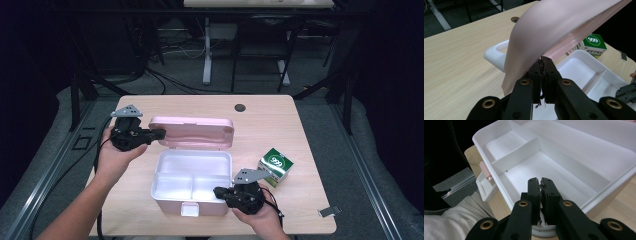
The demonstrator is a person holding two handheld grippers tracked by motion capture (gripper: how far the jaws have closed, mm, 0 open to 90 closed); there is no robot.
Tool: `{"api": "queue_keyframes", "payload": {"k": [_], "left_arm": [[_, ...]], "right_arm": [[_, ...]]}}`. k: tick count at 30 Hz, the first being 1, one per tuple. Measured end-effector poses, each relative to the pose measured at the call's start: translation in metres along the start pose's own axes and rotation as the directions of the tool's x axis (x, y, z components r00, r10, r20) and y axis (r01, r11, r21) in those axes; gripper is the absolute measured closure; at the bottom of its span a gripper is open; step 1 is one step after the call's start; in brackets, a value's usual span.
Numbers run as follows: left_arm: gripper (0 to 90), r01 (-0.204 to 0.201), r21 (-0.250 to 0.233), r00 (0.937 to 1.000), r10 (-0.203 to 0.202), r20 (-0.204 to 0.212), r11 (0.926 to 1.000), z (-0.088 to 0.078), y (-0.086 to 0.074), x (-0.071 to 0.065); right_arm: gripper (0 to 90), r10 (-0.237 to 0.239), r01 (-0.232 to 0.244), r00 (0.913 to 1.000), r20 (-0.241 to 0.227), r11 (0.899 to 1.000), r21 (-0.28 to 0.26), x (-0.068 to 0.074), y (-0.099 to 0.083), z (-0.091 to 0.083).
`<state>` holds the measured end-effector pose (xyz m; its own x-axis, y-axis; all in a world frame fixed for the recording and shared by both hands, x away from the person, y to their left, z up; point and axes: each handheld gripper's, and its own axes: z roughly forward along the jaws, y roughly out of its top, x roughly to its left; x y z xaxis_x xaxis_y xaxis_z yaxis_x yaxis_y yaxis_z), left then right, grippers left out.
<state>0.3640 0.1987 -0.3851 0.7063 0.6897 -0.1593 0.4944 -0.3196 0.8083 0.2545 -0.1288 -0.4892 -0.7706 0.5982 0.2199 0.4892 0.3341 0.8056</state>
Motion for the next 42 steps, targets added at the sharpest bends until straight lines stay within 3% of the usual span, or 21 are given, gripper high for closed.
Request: {"api": "queue_keyframes", "payload": {"k": [14, 22, 30, 36, 42], "left_arm": [[81.7, 0.023, 0.023, 0.9994, -0.022, -0.026, 0.9995, 0.013, 0.003, 0.009], [76.6, 0.07, 0.033, 0.997, -0.069, -0.035, 0.997, 0.023, -0.001, 0.019], [68.6, 0.063, 0.052, 0.9974, -0.061, -0.037, 0.9967, 0.031, -0.007, 0.022], [58.5, 0.041, 0.048, 0.9986, -0.039, -0.035, 0.998, 0.029, -0.007, 0.02], [55.4, 0.024, 0.052, 0.9991, -0.022, -0.035, 0.9984, 0.026, -0.006, 0.019]], "right_arm": [[86.2, 0.007, -0.007, 0.9999, -0.011, 1.0, 0.001, -0.002, -0.001, -0.002], [85.9, 0.003, -0.003, 0.9999, -0.01, 1.0, -0.001, -0.002, -0.001, -0.002], [86.5, 0.001, -0.001, 1.0, -0.006, 1.0, -0.002, -0.002, -0.001, -0.002], [87.3, 0.001, -0.001, 1.0, -0.003, 1.0, -0.001, -0.002, -0.001, -0.002], [89.1, -0.001, 0.001, 1.0, 0.005, 1.0, -0.003, -0.003, -0.002, -0.002]]}}
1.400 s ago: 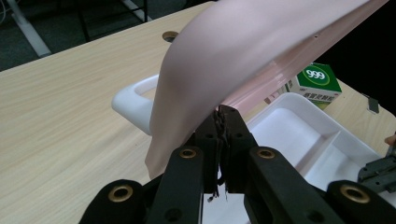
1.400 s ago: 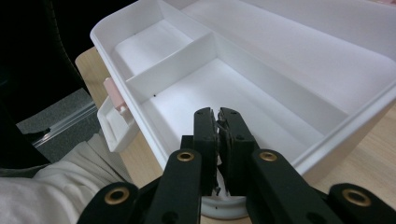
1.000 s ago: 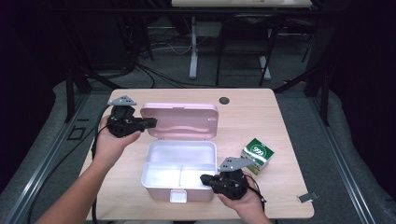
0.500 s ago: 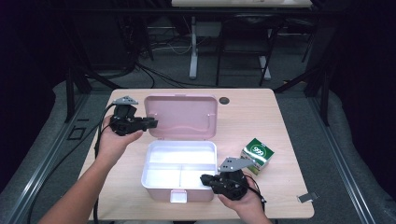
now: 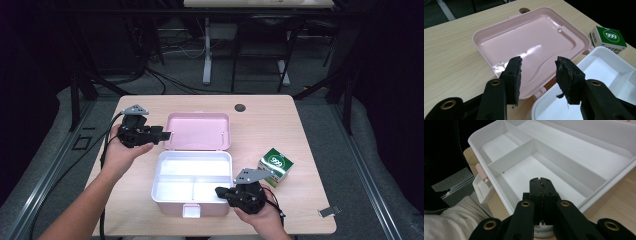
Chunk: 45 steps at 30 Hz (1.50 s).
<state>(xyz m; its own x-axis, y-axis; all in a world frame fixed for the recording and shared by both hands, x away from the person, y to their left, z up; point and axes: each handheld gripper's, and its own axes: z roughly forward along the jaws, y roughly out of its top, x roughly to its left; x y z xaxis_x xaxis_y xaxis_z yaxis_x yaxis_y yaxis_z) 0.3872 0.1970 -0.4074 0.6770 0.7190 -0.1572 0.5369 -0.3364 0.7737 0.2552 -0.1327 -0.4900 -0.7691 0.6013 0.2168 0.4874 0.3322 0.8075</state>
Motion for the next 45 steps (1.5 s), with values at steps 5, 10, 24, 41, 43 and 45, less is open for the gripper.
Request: {"api": "queue_keyframes", "payload": {"k": [5, 10, 24, 41, 43, 45], "left_arm": [[54.9, -0.042, 0.019, 0.9991, 0.042, 0.009, 0.9989, -0.004, 0.002, -0.004], [53.6, -0.075, 0.039, 0.997, 0.074, 0.023, 0.9964, -0.008, 0.004, -0.009], [65.1, -0.313, 0.23, 0.9466, 0.282, 0.157, 0.9217, -0.006, 0.006, -0.041], [70.3, -0.536, 0.439, 0.8438, 0.471, 0.257, 0.7211, 0.009, 0.02, -0.067], [71.2, -0.549, 0.452, 0.8353, 0.478, 0.272, 0.7031, 0.012, 0.02, -0.071], [71.2, -0.557, 0.456, 0.8304, 0.483, 0.278, 0.6944, 0.014, 0.02, -0.073]], "right_arm": [[88.9, -0.001, 0.001, 1.0, -0.001, 1.0, -0.001, 0.0, 0.0, 0.0], [88.1, 0.002, -0.002, 1.0, -0.003, 1.0, 0.0, 0.0, 0.0, 0.0], [83.4, -0.002, 0.002, 1.0, 0.004, 1.0, 0.014, 0.004, 0.003, -0.001], [72.9, 0.012, -0.012, 0.9999, 0.004, 1.0, -0.023, -0.001, 0.006, -0.017], [71.6, 0.007, -0.007, 1.0, -0.001, 1.0, -0.022, 0.0, 0.006, -0.016], [71.1, 0.001, -0.001, 0.9999, 0.012, 1.0, -0.016, 0.001, 0.006, -0.016]]}}
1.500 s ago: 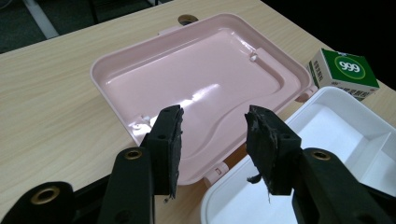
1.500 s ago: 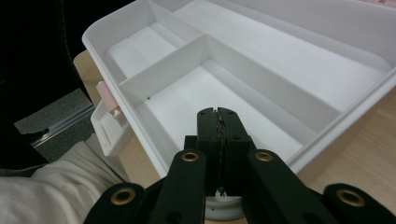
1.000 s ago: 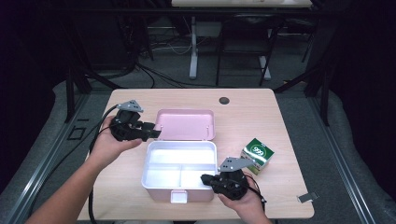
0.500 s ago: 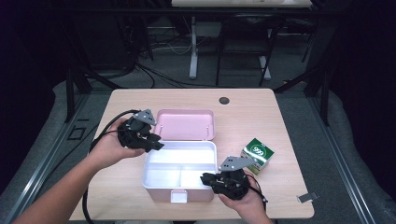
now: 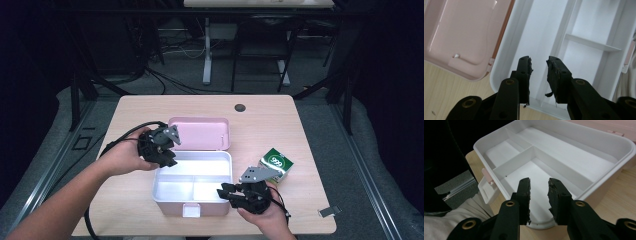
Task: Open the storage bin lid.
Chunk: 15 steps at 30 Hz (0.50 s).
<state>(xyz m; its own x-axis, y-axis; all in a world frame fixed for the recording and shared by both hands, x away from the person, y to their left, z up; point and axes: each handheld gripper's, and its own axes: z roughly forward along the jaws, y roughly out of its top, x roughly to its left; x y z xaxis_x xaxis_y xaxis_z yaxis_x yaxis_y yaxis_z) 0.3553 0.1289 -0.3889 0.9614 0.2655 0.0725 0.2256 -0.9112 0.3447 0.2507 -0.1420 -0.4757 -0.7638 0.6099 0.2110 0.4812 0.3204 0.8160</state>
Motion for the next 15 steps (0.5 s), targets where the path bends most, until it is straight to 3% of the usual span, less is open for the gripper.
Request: {"api": "queue_keyframes", "payload": {"k": [2, 8, 13, 15], "left_arm": [[71.8, -0.032, 0.026, 0.9994, 0.032, 0.01, 0.9991, 0.003, 0.006, -0.002], [71.6, -0.062, 0.072, 0.998, 0.061, 0.015, 0.9955, 0.01, 0.014, -0.007], [70.8, -0.081, 0.074, 0.9966, 0.08, 0.018, 0.9939, 0.013, 0.018, -0.009], [69.9, -0.099, 0.089, 0.9951, 0.097, 0.017, 0.9912, 0.016, 0.02, -0.011]], "right_arm": [[70.0, 0.0, 0.0, 0.9999, -0.011, 1.0, -0.006, 0.0, 0.0, 0.0], [63.5, 0.021, -0.021, 0.9997, -0.011, 1.0, -0.021, 0.0, 0.0, -0.003], [56.9, 0.018, -0.018, 0.9998, -0.003, 0.999, -0.036, -0.001, 0.001, -0.005], [54.8, 0.014, -0.014, 0.9997, 0.019, 0.999, -0.043, -0.001, 0.001, -0.007]]}}
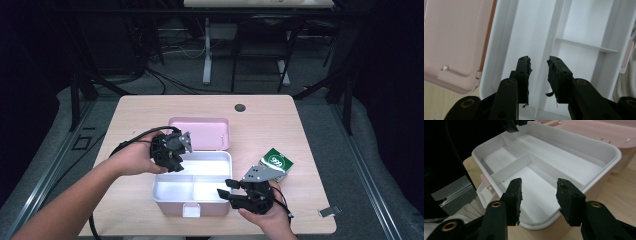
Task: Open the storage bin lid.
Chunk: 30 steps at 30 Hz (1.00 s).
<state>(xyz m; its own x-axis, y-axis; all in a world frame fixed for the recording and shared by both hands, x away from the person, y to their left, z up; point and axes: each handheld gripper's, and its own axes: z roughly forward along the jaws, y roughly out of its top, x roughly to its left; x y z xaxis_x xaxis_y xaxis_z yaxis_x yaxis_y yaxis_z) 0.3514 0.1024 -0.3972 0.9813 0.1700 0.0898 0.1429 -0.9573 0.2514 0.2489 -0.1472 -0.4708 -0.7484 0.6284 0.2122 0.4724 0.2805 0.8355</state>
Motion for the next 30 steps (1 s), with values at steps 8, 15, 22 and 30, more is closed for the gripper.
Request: {"api": "queue_keyframes", "payload": {"k": [8, 15, 22, 30], "left_arm": [[71.3, -0.015, 0.014, 0.9999, 0.015, 0.006, 0.9998, 0.007, 0.007, -0.004], [73.3, -0.041, 0.041, 0.999, 0.04, 0.021, 0.9983, 0.011, 0.013, -0.006], [76.4, -0.072, 0.081, 0.9969, 0.069, 0.036, 0.9941, 0.021, 0.02, -0.01], [82.1, -0.095, 0.119, 0.9947, 0.089, 0.052, 0.9883, 0.033, 0.026, -0.013]], "right_arm": [[51.4, 0.015, -0.013, 0.9986, 0.051, 1.0, -0.024, -0.01, 0.0, -0.008], [54.9, 0.031, -0.031, 0.9986, 0.043, 0.999, -0.013, -0.017, -0.002, -0.01], [56.3, 0.045, -0.045, 0.9984, 0.035, 0.999, -0.004, -0.021, -0.005, -0.009], [56.3, 0.055, -0.055, 0.9977, 0.039, 0.998, 0.002, -0.023, -0.007, -0.009]]}}
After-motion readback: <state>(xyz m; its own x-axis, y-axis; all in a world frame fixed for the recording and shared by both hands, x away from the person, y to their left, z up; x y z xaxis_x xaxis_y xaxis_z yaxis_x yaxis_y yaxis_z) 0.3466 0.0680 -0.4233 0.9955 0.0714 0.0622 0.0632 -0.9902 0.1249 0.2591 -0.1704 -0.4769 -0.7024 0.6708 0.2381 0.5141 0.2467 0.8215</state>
